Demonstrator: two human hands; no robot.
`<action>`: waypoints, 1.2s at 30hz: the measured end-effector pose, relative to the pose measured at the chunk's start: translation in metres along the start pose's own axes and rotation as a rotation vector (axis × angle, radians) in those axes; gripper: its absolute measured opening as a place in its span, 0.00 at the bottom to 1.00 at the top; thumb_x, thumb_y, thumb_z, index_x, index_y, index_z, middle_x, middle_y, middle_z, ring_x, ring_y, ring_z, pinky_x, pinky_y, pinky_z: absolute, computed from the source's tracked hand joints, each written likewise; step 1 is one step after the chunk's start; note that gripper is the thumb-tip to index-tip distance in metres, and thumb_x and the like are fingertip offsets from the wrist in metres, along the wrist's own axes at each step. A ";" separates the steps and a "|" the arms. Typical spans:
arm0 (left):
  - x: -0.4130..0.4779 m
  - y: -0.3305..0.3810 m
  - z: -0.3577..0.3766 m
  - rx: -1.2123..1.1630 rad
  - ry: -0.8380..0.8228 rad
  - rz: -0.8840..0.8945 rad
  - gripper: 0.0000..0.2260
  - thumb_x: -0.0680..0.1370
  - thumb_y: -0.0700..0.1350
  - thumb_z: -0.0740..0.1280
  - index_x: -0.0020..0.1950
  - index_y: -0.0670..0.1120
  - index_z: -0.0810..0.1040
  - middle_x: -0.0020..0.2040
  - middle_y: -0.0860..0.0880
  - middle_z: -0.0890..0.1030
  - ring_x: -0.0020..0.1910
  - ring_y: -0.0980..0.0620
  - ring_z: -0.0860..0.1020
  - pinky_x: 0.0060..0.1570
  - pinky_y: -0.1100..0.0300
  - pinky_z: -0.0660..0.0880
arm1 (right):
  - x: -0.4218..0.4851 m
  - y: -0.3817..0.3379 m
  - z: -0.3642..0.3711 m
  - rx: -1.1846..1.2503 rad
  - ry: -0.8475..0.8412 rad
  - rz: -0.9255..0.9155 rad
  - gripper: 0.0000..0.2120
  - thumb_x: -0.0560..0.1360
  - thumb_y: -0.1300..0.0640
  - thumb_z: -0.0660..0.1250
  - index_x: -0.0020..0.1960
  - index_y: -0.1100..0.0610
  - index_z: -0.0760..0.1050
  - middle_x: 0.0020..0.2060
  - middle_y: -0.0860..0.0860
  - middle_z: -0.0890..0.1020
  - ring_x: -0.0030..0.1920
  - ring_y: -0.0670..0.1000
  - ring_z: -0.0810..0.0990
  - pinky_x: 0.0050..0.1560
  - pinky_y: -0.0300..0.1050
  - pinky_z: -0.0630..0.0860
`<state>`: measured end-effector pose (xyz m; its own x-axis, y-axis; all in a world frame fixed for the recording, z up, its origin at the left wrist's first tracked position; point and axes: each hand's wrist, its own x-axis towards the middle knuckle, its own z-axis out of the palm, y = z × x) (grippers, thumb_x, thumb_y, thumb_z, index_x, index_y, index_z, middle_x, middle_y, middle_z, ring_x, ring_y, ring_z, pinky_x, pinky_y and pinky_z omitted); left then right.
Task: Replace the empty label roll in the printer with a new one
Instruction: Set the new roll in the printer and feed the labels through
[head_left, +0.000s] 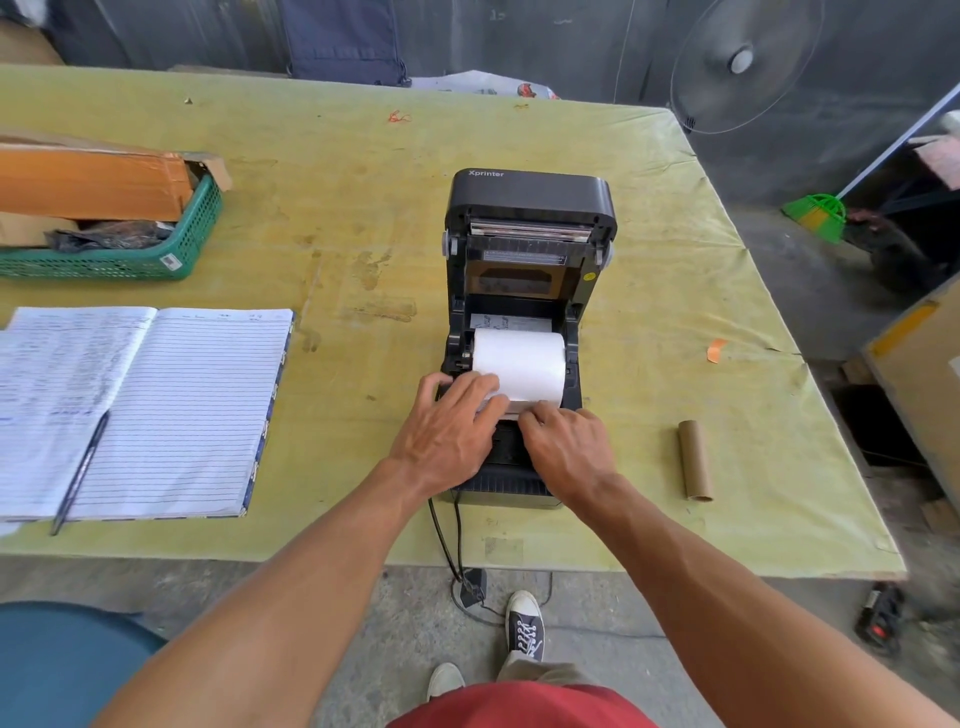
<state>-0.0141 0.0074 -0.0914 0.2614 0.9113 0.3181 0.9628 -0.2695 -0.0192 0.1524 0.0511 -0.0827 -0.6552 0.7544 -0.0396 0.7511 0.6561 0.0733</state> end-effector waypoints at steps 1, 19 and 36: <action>-0.004 0.000 0.002 -0.015 -0.007 0.019 0.09 0.74 0.41 0.66 0.54 0.44 0.77 0.53 0.46 0.77 0.51 0.47 0.75 0.50 0.50 0.67 | 0.000 0.000 0.000 -0.006 -0.008 -0.009 0.09 0.74 0.66 0.67 0.54 0.61 0.75 0.51 0.56 0.81 0.45 0.57 0.82 0.44 0.49 0.74; 0.012 0.003 0.000 -0.080 -0.216 -0.138 0.10 0.78 0.37 0.61 0.46 0.47 0.80 0.42 0.49 0.80 0.41 0.48 0.76 0.45 0.55 0.69 | -0.002 0.003 -0.003 0.049 -0.030 -0.001 0.07 0.75 0.68 0.61 0.49 0.59 0.75 0.48 0.55 0.78 0.32 0.58 0.73 0.31 0.48 0.64; 0.005 0.021 -0.008 0.144 -0.255 -0.018 0.10 0.72 0.30 0.62 0.49 0.42 0.74 0.45 0.44 0.78 0.45 0.45 0.75 0.48 0.52 0.68 | -0.006 -0.007 0.002 0.063 0.057 0.068 0.02 0.76 0.66 0.64 0.46 0.60 0.73 0.41 0.56 0.75 0.24 0.50 0.59 0.31 0.47 0.64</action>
<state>0.0069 0.0036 -0.0829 0.2355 0.9693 0.0710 0.9624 -0.2224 -0.1556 0.1508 0.0421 -0.0849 -0.6048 0.7962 0.0200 0.7964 0.6047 0.0112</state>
